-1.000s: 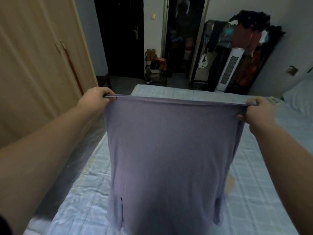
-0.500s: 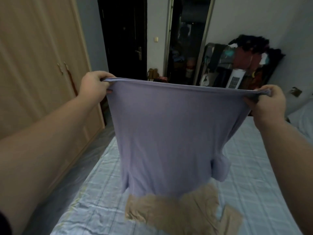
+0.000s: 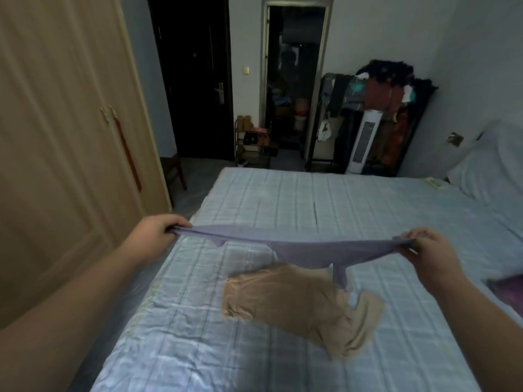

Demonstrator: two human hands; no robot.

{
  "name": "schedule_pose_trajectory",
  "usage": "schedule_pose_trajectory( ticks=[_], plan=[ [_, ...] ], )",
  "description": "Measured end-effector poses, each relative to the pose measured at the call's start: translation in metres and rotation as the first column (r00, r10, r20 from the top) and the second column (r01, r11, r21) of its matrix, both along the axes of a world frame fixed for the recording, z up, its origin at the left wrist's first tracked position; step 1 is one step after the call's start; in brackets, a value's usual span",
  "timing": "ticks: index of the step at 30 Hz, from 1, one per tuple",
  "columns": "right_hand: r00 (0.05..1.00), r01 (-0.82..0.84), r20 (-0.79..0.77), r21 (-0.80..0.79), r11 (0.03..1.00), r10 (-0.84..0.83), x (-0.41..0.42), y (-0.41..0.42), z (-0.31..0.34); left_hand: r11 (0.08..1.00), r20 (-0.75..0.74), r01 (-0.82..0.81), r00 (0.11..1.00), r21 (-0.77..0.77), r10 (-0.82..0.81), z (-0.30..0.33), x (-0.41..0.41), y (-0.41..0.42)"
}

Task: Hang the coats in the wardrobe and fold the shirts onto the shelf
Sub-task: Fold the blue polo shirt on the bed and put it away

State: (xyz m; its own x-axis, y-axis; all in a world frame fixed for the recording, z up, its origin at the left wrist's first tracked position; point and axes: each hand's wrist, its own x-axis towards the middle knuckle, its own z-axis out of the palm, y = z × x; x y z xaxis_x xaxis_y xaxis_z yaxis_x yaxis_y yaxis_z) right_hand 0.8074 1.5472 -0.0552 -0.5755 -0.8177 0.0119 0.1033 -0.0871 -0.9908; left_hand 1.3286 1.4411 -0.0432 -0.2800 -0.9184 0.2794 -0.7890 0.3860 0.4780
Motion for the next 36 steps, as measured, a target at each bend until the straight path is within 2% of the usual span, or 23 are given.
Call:
schedule_pose_trajectory(
  ticks=[2, 7, 11, 14, 18, 21, 25, 29, 32, 36],
  plan=[
    [1.000, -0.028, -0.009, 0.112, 0.993, 0.029, 0.000, 0.031, -0.054, 0.993, 0.018, -0.027, 1.000, 0.113, 0.025, -0.051, 0.014, 0.027],
    [0.996, -0.084, 0.007, 0.331, 0.940, 0.086, 0.022, 0.102, -0.163, 0.955, 0.085, -0.096, 0.994, 0.280, 0.075, -0.158, 0.037, 0.085],
    [0.990, -0.096, -0.040, 0.522, 0.847, 0.137, 0.034, 0.160, -0.241, 0.910, 0.184, -0.124, 0.982, 0.396, 0.053, -0.226, 0.051, 0.125],
    [0.953, -0.100, -0.153, 0.658, 0.746, 0.262, 0.043, 0.197, -0.278, 0.866, 0.210, -0.120, 0.977, 0.485, 0.018, -0.263, 0.060, 0.157],
    [0.860, -0.060, -0.304, 0.737, 0.673, 0.410, 0.052, 0.232, -0.307, 0.821, 0.224, -0.108, 0.974, 0.561, -0.025, -0.301, 0.072, 0.193],
    [0.814, -0.042, -0.330, 0.789, 0.613, 0.479, 0.056, 0.251, -0.329, 0.788, 0.212, -0.122, 0.977, 0.604, -0.011, -0.330, 0.083, 0.215],
    [0.746, -0.044, -0.297, 0.871, 0.489, 0.596, 0.065, 0.270, -0.357, 0.782, 0.256, -0.123, 0.965, 0.611, -0.049, -0.374, 0.098, 0.240],
    [0.752, -0.039, -0.179, 0.949, 0.314, 0.634, 0.072, 0.276, -0.370, 0.662, 0.340, -0.155, 0.927, 0.733, -0.160, -0.395, 0.108, 0.257],
    [0.772, -0.005, -0.180, 0.957, 0.289, 0.610, 0.076, 0.266, -0.366, 0.601, 0.352, -0.213, 0.928, 0.770, -0.122, -0.394, 0.108, 0.254],
    [0.810, -0.003, -0.204, 0.937, 0.350, 0.551, 0.082, 0.232, -0.347, 0.595, 0.299, -0.195, 0.951, 0.780, -0.080, -0.377, 0.100, 0.228]
  ],
)
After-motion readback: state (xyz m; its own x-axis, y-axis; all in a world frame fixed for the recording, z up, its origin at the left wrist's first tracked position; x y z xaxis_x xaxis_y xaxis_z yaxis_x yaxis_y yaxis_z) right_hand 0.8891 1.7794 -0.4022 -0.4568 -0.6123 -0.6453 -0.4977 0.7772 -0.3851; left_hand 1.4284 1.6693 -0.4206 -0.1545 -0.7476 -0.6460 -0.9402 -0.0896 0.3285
